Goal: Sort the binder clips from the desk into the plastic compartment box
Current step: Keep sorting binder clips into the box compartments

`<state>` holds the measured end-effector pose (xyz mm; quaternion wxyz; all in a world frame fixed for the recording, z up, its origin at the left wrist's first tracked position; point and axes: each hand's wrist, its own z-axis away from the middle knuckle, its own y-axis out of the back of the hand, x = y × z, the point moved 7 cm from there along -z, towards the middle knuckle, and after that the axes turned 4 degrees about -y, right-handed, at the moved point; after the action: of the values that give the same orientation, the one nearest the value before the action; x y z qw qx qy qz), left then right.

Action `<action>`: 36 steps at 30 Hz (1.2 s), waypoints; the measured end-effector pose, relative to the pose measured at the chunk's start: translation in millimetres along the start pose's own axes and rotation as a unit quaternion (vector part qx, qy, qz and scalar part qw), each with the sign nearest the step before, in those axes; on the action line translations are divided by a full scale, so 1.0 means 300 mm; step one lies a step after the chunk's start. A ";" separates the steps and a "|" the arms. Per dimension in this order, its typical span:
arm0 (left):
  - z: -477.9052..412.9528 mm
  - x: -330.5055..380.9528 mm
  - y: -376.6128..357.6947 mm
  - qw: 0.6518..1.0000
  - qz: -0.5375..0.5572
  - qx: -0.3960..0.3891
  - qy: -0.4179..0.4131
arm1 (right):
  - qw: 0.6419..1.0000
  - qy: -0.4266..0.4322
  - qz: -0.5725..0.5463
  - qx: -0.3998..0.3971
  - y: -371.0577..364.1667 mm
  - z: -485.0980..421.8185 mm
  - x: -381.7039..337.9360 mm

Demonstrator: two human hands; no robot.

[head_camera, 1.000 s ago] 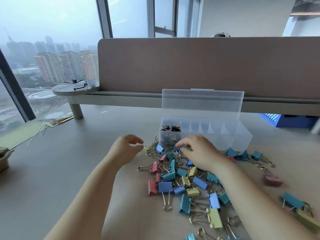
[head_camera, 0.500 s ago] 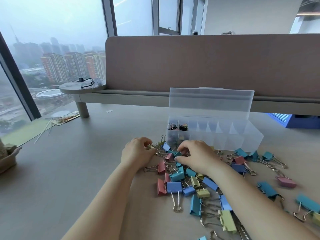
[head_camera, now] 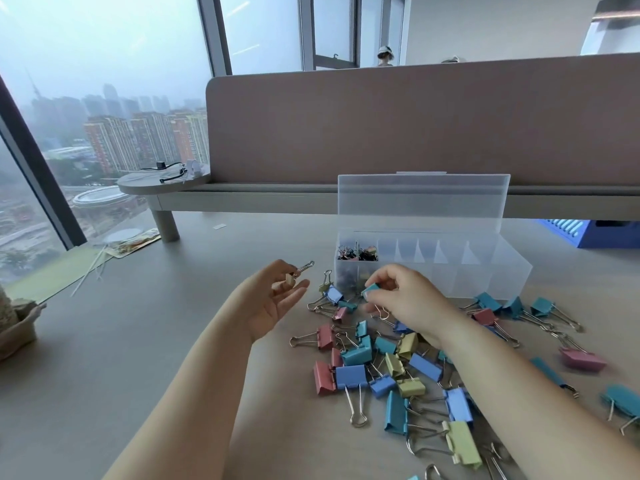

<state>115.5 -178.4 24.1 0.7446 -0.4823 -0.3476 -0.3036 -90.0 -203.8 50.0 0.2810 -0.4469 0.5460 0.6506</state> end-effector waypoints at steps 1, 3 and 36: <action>0.001 -0.002 -0.002 1.000 0.023 -0.006 0.009 | 0.994 -0.041 -0.099 -0.023 -0.004 0.001 0.015; 0.007 -0.011 -0.013 0.998 0.049 -0.023 0.029 | 0.940 -0.122 -0.305 -0.091 -0.028 0.015 0.028; 0.067 -0.054 -0.197 0.571 -0.778 -0.122 -0.234 | 0.929 0.039 0.358 -0.081 -0.075 -0.058 0.004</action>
<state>55.2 -178.6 46.8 0.0485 -0.1669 -0.7105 -0.6819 -66.6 -215.2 38.5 -0.0298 -0.2679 0.6260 0.7317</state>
